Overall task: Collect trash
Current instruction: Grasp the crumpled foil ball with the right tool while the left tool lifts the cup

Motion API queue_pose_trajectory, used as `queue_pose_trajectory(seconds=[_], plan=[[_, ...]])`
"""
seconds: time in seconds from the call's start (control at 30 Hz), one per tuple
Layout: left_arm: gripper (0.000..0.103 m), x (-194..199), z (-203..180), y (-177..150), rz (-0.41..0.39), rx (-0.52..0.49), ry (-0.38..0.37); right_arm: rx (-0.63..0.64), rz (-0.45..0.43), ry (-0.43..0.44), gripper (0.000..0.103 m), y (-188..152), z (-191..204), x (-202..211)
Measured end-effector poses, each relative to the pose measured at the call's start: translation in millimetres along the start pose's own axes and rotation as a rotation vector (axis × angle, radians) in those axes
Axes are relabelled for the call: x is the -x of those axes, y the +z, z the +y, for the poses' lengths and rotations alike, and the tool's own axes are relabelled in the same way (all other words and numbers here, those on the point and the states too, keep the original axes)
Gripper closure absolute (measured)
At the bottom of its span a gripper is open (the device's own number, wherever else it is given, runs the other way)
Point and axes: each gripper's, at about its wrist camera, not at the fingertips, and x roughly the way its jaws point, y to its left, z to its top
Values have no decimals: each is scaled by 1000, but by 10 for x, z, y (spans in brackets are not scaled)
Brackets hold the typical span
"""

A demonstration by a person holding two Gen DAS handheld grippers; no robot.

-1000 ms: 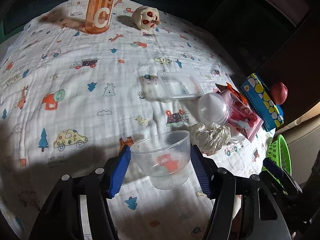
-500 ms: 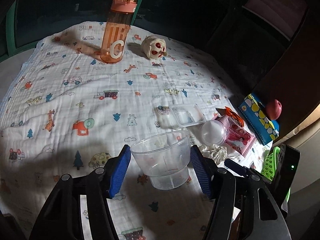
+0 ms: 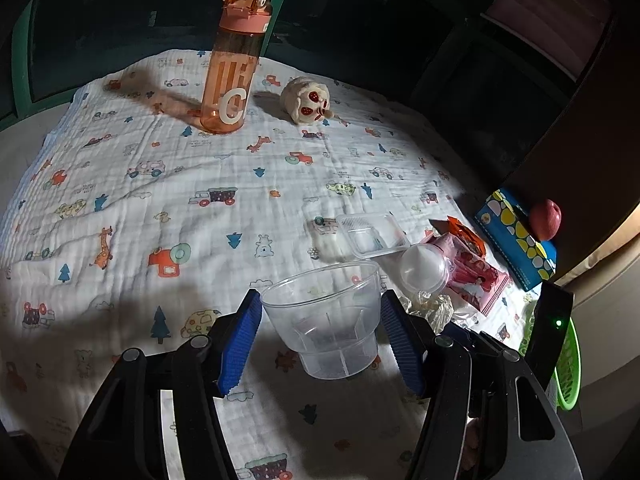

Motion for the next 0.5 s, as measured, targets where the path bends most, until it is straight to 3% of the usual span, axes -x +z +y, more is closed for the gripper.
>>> queue_pose_trajectory(seconds=[0.3, 0.5], plan=[[44, 29, -361, 9, -8, -67, -31, 23, -55, 30, 48, -92, -55, 471], [44, -11, -751, 9, -1, -131, -74, -9, -115, -2, 48, -142, -308, 901]])
